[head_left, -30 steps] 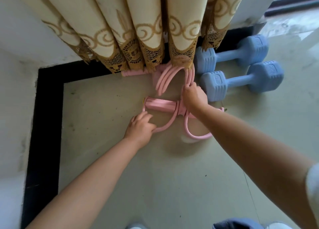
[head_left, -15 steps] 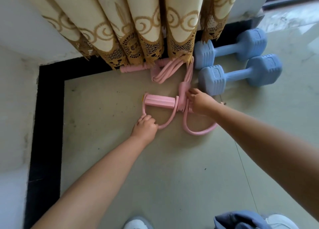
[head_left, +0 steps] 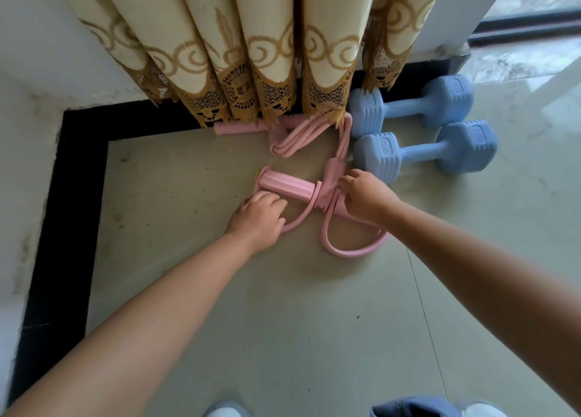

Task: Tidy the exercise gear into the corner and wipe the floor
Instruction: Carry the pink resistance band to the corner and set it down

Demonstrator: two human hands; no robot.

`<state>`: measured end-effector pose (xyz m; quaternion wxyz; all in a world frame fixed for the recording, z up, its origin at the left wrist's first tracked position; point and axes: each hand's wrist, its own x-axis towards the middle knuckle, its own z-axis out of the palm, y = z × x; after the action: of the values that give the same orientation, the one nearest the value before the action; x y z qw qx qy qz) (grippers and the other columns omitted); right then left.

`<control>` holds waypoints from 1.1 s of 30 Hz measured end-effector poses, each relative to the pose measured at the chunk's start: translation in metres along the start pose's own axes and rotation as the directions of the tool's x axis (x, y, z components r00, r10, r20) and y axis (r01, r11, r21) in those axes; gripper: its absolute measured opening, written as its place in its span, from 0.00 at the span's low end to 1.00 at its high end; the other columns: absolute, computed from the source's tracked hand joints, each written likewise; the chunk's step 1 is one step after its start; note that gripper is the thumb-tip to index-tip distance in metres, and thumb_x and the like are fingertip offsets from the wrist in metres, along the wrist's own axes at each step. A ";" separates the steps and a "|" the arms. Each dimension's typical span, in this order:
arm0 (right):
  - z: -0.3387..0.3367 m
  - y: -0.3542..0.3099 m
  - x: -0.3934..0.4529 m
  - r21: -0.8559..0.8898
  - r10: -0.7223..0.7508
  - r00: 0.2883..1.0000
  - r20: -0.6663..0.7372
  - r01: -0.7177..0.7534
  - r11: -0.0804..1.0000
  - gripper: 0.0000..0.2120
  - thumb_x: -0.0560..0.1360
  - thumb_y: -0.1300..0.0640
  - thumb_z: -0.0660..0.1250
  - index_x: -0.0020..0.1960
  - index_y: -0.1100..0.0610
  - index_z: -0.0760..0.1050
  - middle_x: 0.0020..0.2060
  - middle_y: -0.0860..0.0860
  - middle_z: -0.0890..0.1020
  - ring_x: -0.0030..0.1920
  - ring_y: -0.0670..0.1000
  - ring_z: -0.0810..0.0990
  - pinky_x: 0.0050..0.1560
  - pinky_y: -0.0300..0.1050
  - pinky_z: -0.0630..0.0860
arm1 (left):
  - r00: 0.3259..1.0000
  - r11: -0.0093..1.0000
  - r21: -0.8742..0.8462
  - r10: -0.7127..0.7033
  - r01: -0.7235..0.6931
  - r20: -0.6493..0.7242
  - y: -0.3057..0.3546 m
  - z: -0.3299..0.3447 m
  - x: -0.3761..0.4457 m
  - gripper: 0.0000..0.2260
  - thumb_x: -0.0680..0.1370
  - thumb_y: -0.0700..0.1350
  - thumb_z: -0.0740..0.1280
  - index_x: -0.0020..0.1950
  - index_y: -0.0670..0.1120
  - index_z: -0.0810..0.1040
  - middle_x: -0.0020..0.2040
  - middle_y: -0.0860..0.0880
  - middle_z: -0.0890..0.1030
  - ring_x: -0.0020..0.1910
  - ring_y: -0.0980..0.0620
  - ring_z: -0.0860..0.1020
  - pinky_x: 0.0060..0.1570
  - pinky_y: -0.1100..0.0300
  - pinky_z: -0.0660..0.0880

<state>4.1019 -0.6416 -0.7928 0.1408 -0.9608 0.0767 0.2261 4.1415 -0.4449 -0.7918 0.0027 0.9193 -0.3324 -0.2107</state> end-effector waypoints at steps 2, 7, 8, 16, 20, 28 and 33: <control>-0.006 0.005 -0.003 -0.020 -0.010 1.000 -0.020 0.009 1.000 0.19 0.74 0.63 0.57 0.63 0.61 0.74 0.59 0.58 0.76 0.61 0.59 0.73 0.60 0.53 0.74 | 1.000 1.000 0.022 -0.014 0.015 -0.012 0.003 -0.008 0.006 0.18 0.79 0.45 0.59 0.69 0.43 0.69 0.70 0.47 0.69 0.72 0.50 0.63 0.70 0.58 0.60; -0.048 0.012 -0.016 -0.066 -0.006 0.998 -0.057 0.003 0.998 0.19 0.76 0.61 0.58 0.67 0.59 0.70 0.62 0.57 0.74 0.62 0.59 0.73 0.59 0.51 0.73 | 1.000 0.984 0.179 -0.002 -0.001 0.013 0.013 -0.061 0.019 0.16 0.80 0.44 0.57 0.67 0.43 0.69 0.67 0.45 0.71 0.68 0.45 0.67 0.68 0.54 0.62; -0.061 0.009 -0.023 -0.055 0.003 0.998 -0.063 -0.007 0.998 0.19 0.77 0.60 0.57 0.67 0.59 0.70 0.62 0.58 0.74 0.62 0.60 0.73 0.58 0.51 0.73 | 1.000 0.982 0.189 -0.010 0.007 0.016 0.017 -0.079 0.019 0.16 0.80 0.44 0.56 0.67 0.43 0.69 0.67 0.45 0.71 0.68 0.45 0.67 0.67 0.53 0.63; -0.170 -0.014 -0.126 0.060 0.157 0.987 -0.024 -0.155 0.986 0.18 0.78 0.59 0.56 0.66 0.60 0.69 0.63 0.57 0.74 0.63 0.60 0.72 0.60 0.49 0.69 | 0.997 0.973 0.231 -0.010 -0.009 0.078 0.088 -0.221 -0.025 0.16 0.80 0.43 0.56 0.67 0.42 0.69 0.67 0.44 0.70 0.69 0.44 0.66 0.66 0.52 0.64; -0.233 -0.021 -0.190 0.103 0.190 0.981 0.034 -0.192 0.976 0.17 0.78 0.60 0.56 0.66 0.60 0.69 0.63 0.57 0.74 0.64 0.59 0.70 0.61 0.48 0.69 | 0.990 0.982 0.189 -0.022 -0.005 0.139 0.135 -0.286 -0.062 0.15 0.79 0.42 0.57 0.64 0.42 0.71 0.66 0.43 0.71 0.68 0.43 0.66 0.67 0.54 0.61; -0.393 -0.063 -0.290 -0.005 0.077 0.993 0.089 -0.077 0.997 0.18 0.78 0.60 0.56 0.66 0.59 0.68 0.64 0.56 0.73 0.65 0.59 0.70 0.63 0.48 0.66 | 0.976 0.986 0.146 -0.106 0.079 0.188 0.181 -0.425 -0.160 0.15 0.79 0.43 0.58 0.66 0.43 0.70 0.66 0.43 0.71 0.69 0.43 0.65 0.70 0.51 0.59; -0.462 -0.084 -0.310 -0.084 -0.083 0.988 0.131 0.094 0.992 0.20 0.77 0.58 0.58 0.69 0.59 0.65 0.66 0.56 0.70 0.68 0.58 0.67 0.67 0.51 0.63 | 0.940 0.954 0.106 -0.295 0.280 0.171 0.196 -0.485 -0.200 0.16 0.80 0.44 0.58 0.67 0.42 0.69 0.67 0.43 0.70 0.69 0.43 0.65 0.70 0.50 0.58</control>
<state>4.0361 -0.6770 -0.2347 0.1119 -0.9523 0.0147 0.2835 4.0721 -0.5407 -0.2443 -0.0958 0.9338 -0.2014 -0.2797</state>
